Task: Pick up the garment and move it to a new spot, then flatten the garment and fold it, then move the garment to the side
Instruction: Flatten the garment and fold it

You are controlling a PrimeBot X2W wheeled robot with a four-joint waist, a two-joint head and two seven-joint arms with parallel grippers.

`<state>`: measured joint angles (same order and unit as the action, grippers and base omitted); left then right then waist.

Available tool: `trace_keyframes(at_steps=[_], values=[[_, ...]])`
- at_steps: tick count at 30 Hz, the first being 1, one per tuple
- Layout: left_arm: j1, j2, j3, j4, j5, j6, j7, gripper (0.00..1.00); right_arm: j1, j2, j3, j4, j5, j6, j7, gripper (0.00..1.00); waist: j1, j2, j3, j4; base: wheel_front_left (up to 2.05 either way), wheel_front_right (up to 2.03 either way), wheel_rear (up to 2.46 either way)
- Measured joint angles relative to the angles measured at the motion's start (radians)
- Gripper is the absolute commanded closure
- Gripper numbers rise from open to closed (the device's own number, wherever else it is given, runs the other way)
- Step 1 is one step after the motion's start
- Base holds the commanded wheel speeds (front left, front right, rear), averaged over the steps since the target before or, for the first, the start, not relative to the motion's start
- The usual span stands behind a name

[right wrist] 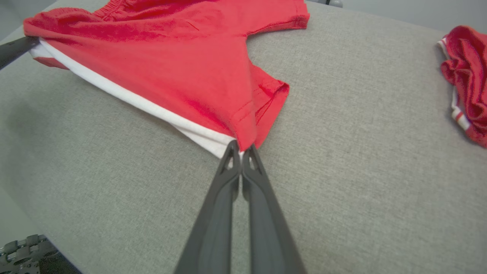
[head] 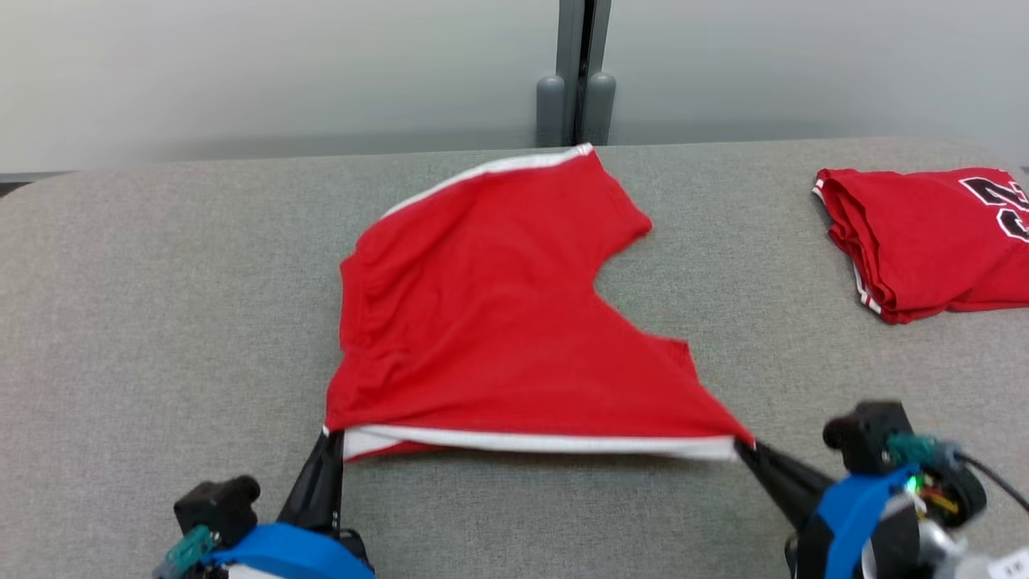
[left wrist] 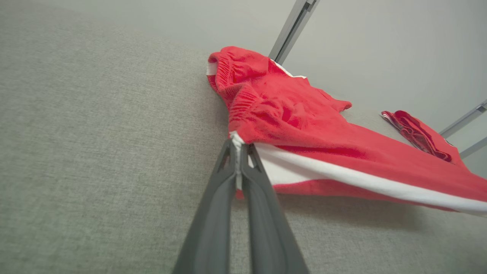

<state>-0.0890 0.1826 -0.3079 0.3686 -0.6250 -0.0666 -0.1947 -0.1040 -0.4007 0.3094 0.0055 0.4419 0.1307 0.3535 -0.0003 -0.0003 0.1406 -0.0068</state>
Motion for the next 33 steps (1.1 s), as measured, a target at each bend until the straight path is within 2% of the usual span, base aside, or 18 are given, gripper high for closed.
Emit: trace_keyframes(at_steps=[5, 10, 15, 20, 23, 28, 33], values=[[0.134, 0.004, -0.001, -0.164, -0.035, 0.060, 0.084, 1.00, 0.214, 0.068, -0.098, -0.242, -0.020, 0.000, 0.207, 1.00, 0.0001, 0.0000, -0.010, -0.002, 0.00, 0.00, 0.00], [0.252, 0.028, -0.033, -0.334, -0.032, 0.116, 0.171, 1.00, 0.347, 0.115, -0.181, -0.411, -0.048, 0.000, 0.375, 1.00, 0.0003, 0.0000, 0.009, 0.001, 0.00, 0.00, 0.00], [0.332, 0.063, -0.034, -0.467, -0.015, 0.182, 0.228, 1.00, 0.393, 0.147, -0.267, -0.512, -0.097, 0.000, 0.438, 1.00, 0.0004, 0.0002, 0.029, 0.012, 0.00, 0.00, 0.00], [0.300, 0.078, -0.031, -0.535, -0.005, 0.174, 0.237, 1.00, 0.333, 0.142, -0.275, -0.516, -0.114, 0.000, 0.412, 1.00, 0.0003, 0.0002, 0.040, 0.033, 0.00, 0.00, 0.00], [0.231, 0.081, -0.037, -0.537, 0.009, 0.163, 0.243, 1.00, 0.227, 0.082, -0.243, -0.479, -0.113, 0.000, 0.392, 1.00, 0.0003, 0.0004, 0.048, 0.030, 0.00, 0.00, 0.00], [0.101, 0.070, -0.048, -0.511, 0.014, 0.150, 0.275, 1.00, 0.021, -0.013, -0.184, -0.363, -0.084, 0.000, 0.356, 1.00, 0.0004, 0.0004, 0.068, 0.030, 0.00, 0.00, 0.00], [-0.047, 0.030, -0.049, -0.429, 0.022, 0.154, 0.281, 1.00, -0.179, -0.041, -0.123, -0.214, -0.036, 0.000, 0.290, 1.00, 0.0004, 0.0005, 0.098, 0.048, 0.00, 0.00, 0.00]])
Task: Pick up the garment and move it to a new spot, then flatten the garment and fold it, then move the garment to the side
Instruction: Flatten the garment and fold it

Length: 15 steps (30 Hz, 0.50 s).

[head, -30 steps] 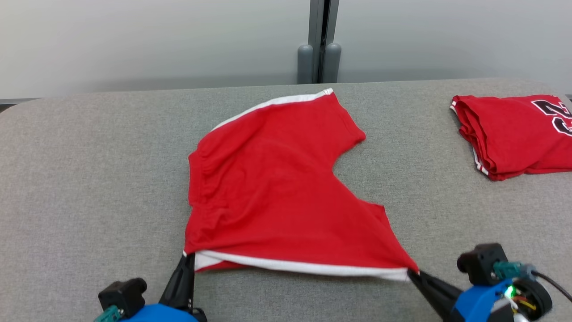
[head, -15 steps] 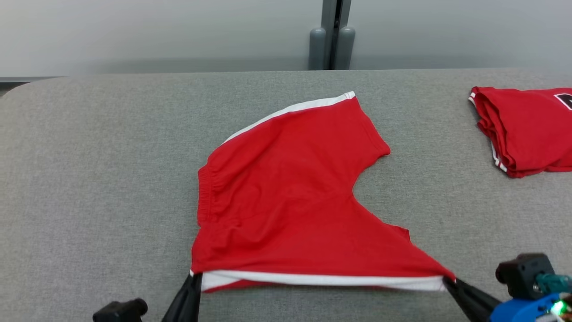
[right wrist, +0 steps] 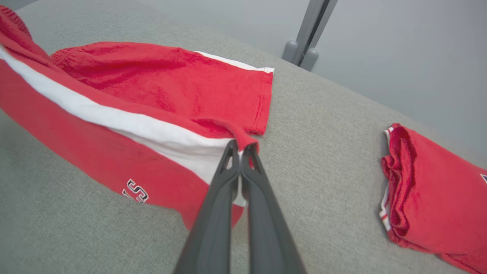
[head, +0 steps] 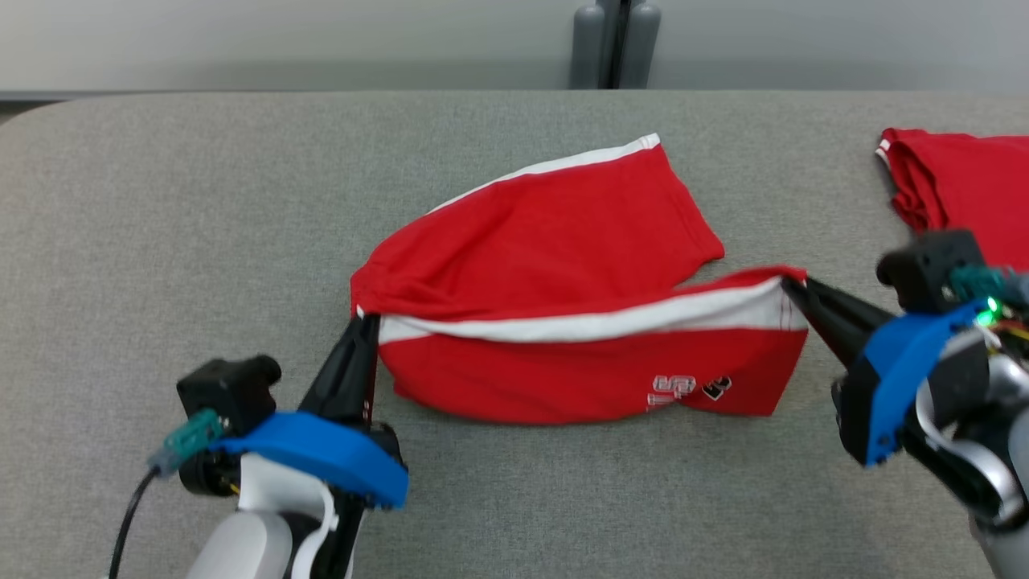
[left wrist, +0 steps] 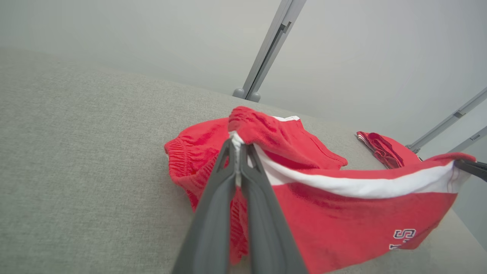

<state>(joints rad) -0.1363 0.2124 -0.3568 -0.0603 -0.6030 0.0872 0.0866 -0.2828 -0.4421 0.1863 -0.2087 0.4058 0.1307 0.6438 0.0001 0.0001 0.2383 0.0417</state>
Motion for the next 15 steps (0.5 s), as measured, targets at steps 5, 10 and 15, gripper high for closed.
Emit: trace_keyframes(at_steps=[5, 10, 15], values=[[-0.117, -0.030, 0.022, 0.104, 0.009, 0.019, -0.014, 1.00, -0.208, -0.011, 0.085, 0.150, 0.024, 0.000, -0.050, 1.00, 0.0001, 0.0000, 0.051, 0.009, 0.00, 0.00, 0.00], [-0.227, -0.059, 0.025, 0.211, 0.015, 0.027, -0.020, 1.00, -0.404, -0.014, 0.147, 0.311, 0.028, 0.000, -0.102, 1.00, 0.0002, 0.0001, 0.120, 0.022, 0.00, 0.00, 0.00], [-0.349, -0.076, 0.031, 0.320, 0.032, 0.036, -0.043, 1.00, -0.578, 0.003, 0.196, 0.478, 0.027, 0.000, -0.187, 1.00, 0.0002, 0.0002, 0.195, 0.051, 0.00, 0.00, 0.00]])
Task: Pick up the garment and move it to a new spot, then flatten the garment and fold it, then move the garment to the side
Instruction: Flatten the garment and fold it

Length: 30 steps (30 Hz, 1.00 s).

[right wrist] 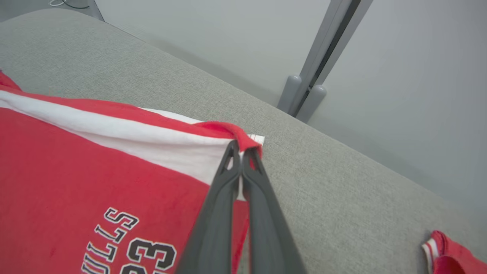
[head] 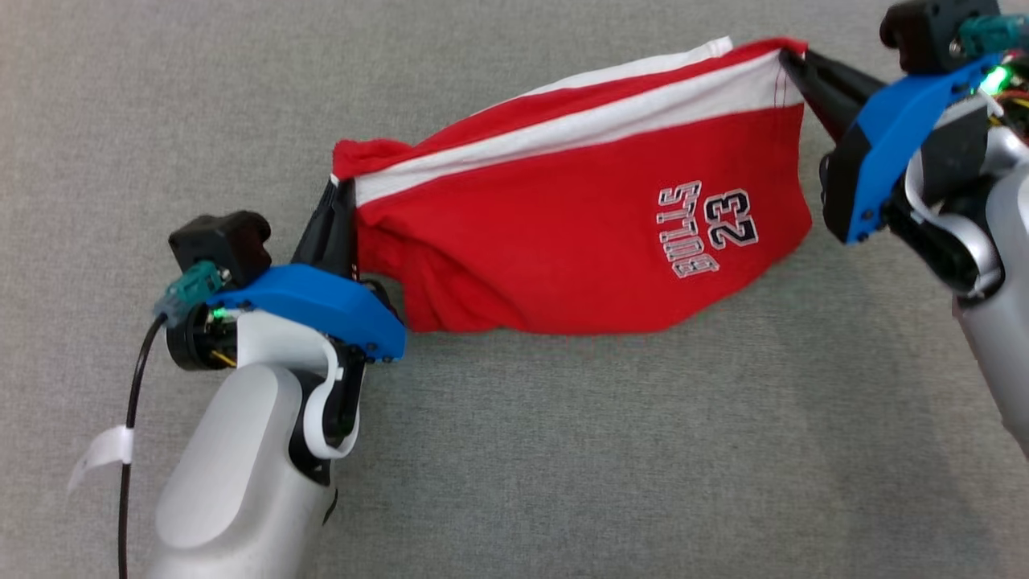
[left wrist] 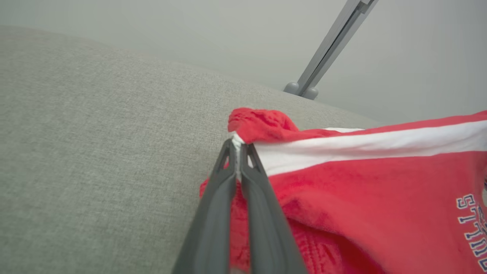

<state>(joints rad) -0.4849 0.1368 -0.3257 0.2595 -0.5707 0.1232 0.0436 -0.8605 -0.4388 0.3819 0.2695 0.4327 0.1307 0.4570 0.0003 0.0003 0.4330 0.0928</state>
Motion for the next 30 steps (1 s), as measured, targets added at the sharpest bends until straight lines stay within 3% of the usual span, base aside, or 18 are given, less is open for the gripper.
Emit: trace_keyframes(at_steps=[11, 12, 13, 14, 20, 25, 30], values=[[-0.122, -0.020, -0.008, 0.157, 0.009, -0.013, -0.038, 1.00, -0.162, 0.047, 0.078, 0.257, 0.019, 0.000, -0.116, 1.00, -0.0001, 0.0000, 0.067, 0.049, 0.00, 0.00, 0.00], [-0.127, -0.023, -0.009, 0.171, 0.009, -0.017, -0.044, 0.65, -0.171, 0.050, 0.084, 0.276, 0.019, 0.000, -0.120, 0.59, -0.0001, 0.0000, 0.066, 0.050, 0.00, 0.00, 0.00], [-0.134, -0.026, -0.011, 0.183, 0.009, -0.018, -0.047, 0.16, -0.179, 0.053, 0.090, 0.295, 0.023, 0.000, -0.125, 0.00, -0.0002, 0.0000, 0.065, 0.051, 0.00, 0.00, 0.00], [-0.138, -0.029, -0.012, 0.195, 0.009, -0.019, -0.053, 0.00, -0.183, 0.055, 0.097, 0.312, 0.029, 0.000, -0.130, 0.00, -0.0002, 0.0000, 0.062, 0.052, 0.00, 0.00, 0.00], [-0.145, -0.039, -0.027, 0.238, 0.004, -0.049, -0.091, 0.00, -0.188, 0.064, 0.130, 0.389, 0.066, 0.000, -0.181, 0.00, -0.0003, -0.0001, 0.025, 0.055, 0.00, 0.00, 0.00], [-0.070, -0.047, -0.026, 0.229, -0.022, -0.092, -0.186, 0.00, -0.161, 0.055, 0.160, 0.425, 0.122, 0.000, -0.198, 0.00, -0.0005, -0.0003, -0.030, 0.057, 0.00, 0.00, 0.00], [0.007, -0.008, -0.042, 0.228, 0.041, -0.109, -0.283, 0.00, -0.109, 0.035, 0.146, 0.466, 0.174, 0.000, -0.223, 0.00, -0.0005, -0.0003, -0.087, 0.066, 0.00, 0.00, 0.00]])
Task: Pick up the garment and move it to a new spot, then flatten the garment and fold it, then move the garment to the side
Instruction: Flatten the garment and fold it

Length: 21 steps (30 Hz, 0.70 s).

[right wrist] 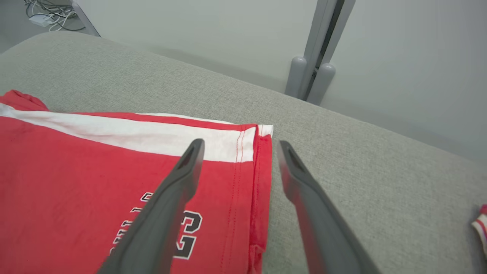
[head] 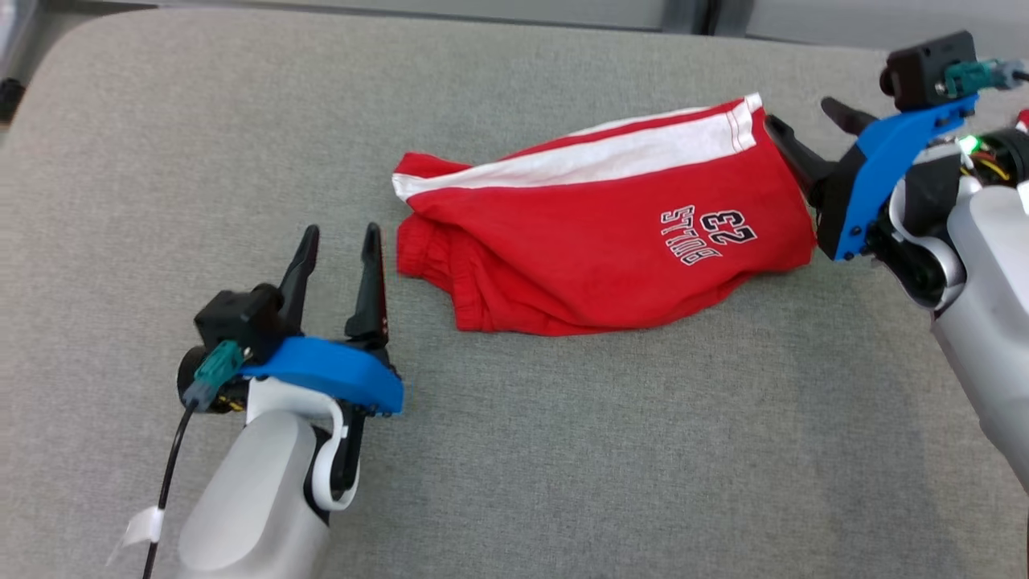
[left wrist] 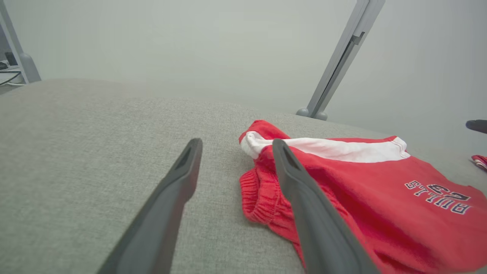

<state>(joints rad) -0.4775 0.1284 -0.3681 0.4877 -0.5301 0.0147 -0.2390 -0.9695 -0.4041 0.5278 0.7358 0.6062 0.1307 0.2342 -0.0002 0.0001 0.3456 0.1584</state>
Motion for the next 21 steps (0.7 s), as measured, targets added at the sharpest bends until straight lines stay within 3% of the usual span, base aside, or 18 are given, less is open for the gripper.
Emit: trace_keyframes(at_steps=[6, 12, 21], values=[[0.069, 0.006, 0.084, -0.101, 0.081, -0.037, -0.023, 0.00, 0.040, -0.006, -0.053, 0.053, 0.030, 0.000, -0.036, 0.00, 0.0000, -0.0002, -0.028, 0.028, 0.00, 0.00, 0.00], [0.154, -0.021, 0.187, -0.248, 0.253, -0.080, -0.023, 0.00, 0.045, 0.010, -0.127, 0.138, 0.025, 0.000, -0.076, 0.00, 0.0001, -0.0002, -0.017, 0.057, 0.00, 0.00, 0.00], [0.221, -0.067, 0.277, -0.297, 0.312, -0.119, -0.023, 0.00, 0.006, 0.035, -0.246, 0.336, -0.034, 0.000, -0.115, 0.00, 0.0003, -0.0002, 0.017, 0.112, 0.00, 0.00, 0.00]])
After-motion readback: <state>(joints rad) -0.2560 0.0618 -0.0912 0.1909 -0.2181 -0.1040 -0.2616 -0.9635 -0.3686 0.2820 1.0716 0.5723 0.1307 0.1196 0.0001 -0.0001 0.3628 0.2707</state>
